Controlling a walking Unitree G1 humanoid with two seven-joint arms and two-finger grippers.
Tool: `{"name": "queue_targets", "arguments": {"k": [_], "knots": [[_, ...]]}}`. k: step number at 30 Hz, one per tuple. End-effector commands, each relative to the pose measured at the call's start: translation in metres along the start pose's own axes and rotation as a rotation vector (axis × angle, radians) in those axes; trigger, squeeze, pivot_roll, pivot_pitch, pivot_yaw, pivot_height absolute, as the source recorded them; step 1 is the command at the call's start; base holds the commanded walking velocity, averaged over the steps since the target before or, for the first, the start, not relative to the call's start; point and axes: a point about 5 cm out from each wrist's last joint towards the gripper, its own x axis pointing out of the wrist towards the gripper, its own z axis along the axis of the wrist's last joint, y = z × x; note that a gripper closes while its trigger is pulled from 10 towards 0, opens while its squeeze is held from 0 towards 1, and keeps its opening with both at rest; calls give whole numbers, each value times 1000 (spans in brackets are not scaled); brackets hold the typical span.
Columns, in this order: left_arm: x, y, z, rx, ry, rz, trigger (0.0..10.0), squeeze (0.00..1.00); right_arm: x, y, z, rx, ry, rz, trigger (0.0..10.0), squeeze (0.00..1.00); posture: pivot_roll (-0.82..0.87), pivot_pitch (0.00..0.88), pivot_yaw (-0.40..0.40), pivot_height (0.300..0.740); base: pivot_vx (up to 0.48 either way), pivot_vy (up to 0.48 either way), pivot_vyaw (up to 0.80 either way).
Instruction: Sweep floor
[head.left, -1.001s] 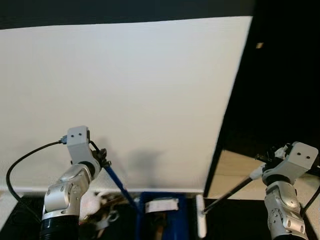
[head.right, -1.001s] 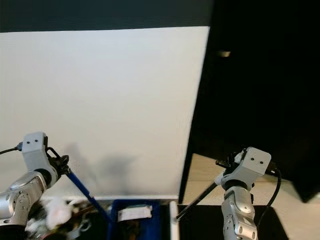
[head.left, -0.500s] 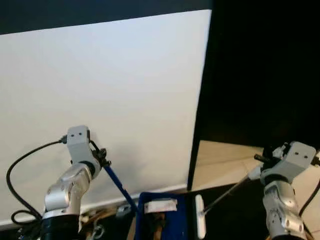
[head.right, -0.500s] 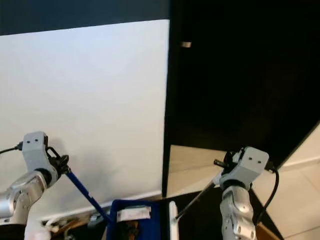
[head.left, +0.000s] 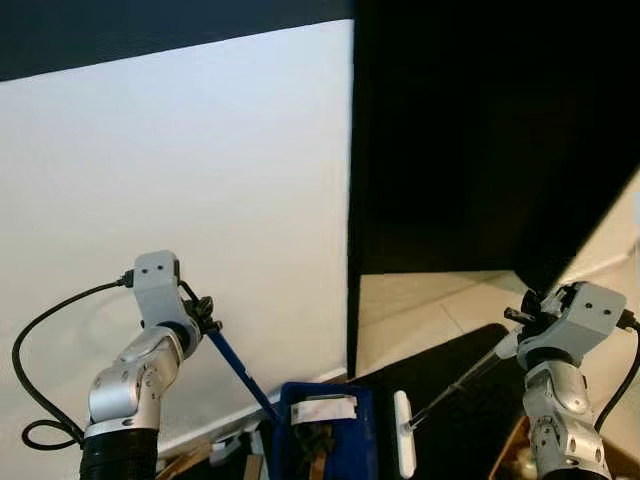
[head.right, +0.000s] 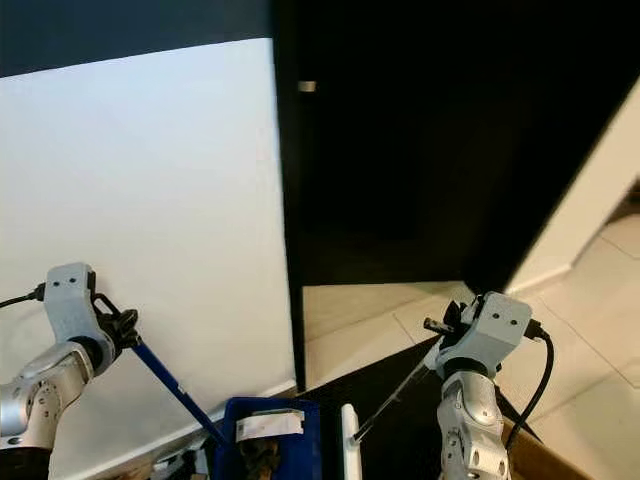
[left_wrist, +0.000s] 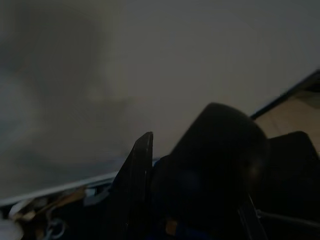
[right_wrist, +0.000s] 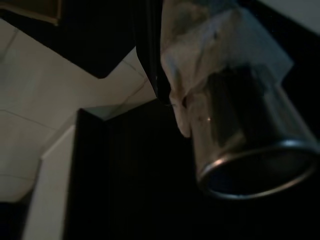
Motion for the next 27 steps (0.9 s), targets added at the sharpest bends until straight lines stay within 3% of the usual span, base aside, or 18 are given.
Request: {"name": "queue_targets", "arguments": {"k": [1, 27], "knots": [[-2, 2, 3, -7, -22, -9, 10000, 0, 0, 1, 5, 9, -22, 2, 10000, 0, -33, 65, 44, 740, 0, 0, -556], [-1, 2, 2, -7, -19, -11, 10000, 0, 0, 1, 4, 5, -18, 4, 10000, 0, -37, 64, 44, 740, 0, 0, -559]]}}
